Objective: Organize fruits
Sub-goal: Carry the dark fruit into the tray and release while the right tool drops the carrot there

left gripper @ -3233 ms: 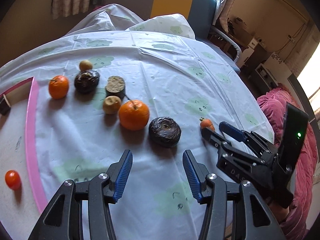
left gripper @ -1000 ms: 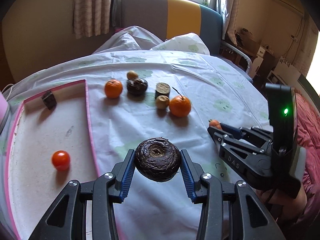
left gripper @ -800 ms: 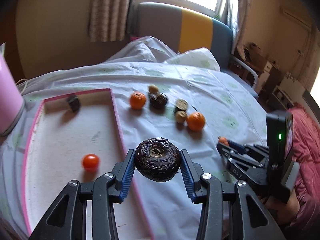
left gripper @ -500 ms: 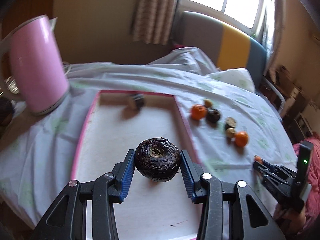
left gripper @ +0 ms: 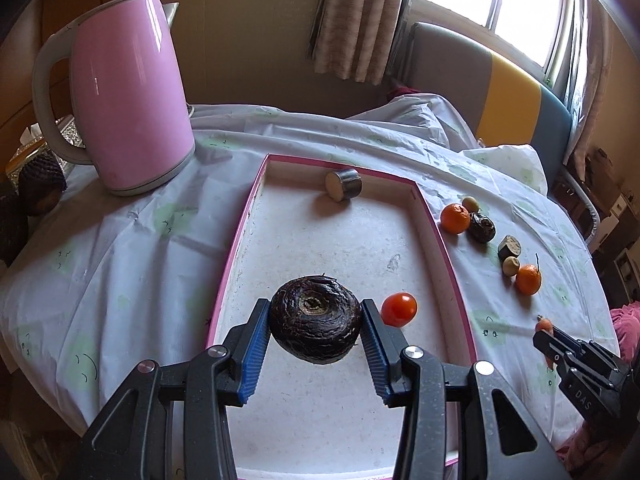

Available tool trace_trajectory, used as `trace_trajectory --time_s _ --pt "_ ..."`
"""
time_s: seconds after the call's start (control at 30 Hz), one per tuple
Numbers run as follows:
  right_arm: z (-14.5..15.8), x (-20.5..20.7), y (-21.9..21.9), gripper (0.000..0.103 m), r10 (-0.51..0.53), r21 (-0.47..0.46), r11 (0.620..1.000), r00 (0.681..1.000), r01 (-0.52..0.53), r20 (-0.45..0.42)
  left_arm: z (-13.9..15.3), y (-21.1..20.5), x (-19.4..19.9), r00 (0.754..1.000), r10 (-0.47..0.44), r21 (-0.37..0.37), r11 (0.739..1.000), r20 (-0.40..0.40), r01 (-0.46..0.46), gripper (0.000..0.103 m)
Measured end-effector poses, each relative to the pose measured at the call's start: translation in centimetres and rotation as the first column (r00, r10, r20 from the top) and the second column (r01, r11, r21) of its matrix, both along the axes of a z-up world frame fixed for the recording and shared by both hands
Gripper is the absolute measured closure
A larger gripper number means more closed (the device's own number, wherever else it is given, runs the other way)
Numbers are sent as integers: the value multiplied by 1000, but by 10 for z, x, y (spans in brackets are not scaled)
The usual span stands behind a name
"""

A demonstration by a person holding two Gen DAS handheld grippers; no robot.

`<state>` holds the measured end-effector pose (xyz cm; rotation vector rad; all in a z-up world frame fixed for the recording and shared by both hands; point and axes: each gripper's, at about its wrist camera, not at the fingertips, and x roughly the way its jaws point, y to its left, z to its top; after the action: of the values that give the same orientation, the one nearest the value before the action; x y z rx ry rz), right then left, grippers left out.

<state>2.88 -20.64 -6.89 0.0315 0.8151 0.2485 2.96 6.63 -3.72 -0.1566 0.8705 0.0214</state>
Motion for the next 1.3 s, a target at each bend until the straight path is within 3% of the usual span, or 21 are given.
trace_trajectory --time_s 0.3,0.57,0.8,0.9,1.3 --pt "23 -2 68 82 190 57 980 982 -191 13 1 8 -4 999 39 17 999 12 -39 58" --pt "36 11 112 82 293 95 952 956 -292 8 -2 15 -4 999 51 -7 999 -9 -51 57" --pt "24 15 138 81 302 86 951 953 -298 -34 -1 19 -6 998 70 12 997 -6 -70 57" --pt "21 14 141 81 298 81 952 954 -295 -31 0 20 -8 997 72 14 997 -2 -72 50" --pt "25 6 114 72 196 106 975 981 -196 7 5 12 -14 999 49 15 999 14 -49 50"
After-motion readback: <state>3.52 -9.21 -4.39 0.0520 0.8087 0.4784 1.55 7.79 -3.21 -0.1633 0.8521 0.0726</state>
